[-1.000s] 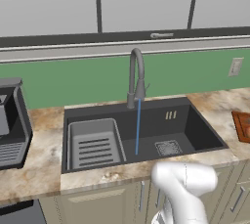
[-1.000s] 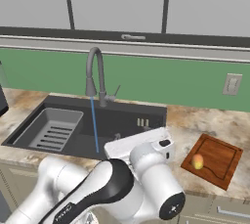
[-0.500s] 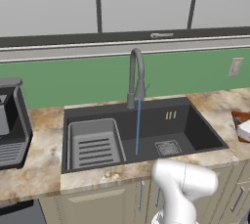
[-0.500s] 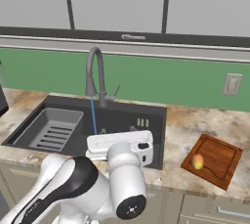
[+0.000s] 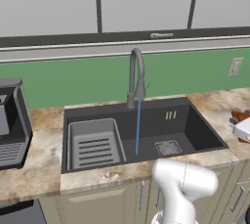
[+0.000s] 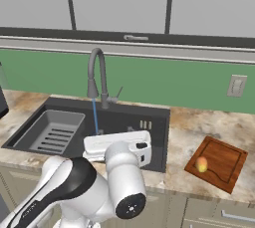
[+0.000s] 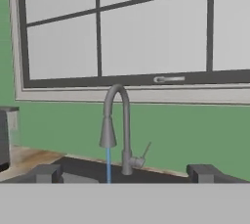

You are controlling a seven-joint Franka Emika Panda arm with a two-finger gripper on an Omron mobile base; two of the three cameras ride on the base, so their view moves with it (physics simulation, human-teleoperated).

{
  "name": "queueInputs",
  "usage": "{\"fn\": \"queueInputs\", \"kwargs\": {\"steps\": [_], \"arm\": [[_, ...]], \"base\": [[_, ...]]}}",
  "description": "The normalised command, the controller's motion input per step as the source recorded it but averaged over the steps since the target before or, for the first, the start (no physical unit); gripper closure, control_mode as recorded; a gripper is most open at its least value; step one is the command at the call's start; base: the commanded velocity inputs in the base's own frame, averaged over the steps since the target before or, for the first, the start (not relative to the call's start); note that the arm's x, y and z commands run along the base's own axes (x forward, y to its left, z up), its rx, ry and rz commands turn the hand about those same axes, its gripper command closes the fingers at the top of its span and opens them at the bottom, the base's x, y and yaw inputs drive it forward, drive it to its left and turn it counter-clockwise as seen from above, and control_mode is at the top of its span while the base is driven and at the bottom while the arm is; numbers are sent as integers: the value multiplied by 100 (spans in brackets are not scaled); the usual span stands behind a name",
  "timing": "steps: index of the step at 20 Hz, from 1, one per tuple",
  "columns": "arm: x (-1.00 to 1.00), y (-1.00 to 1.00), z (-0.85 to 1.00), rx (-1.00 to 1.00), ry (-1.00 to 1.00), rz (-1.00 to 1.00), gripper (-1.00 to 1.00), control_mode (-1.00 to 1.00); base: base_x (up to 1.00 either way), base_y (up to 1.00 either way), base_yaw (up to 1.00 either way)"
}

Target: Pick the mango from the sink and place it on the cutting board to airdry. Then turn off the sink faucet.

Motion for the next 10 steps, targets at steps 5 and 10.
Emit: {"fn": "queueInputs", "kwargs": {"steps": [5,10], "arm": [[11,22,-1,0,0,3,-100,-100],[28,41,-3,0,0,0,-100,-100]], "base": [[0,0,0],[0,0,0]]}}
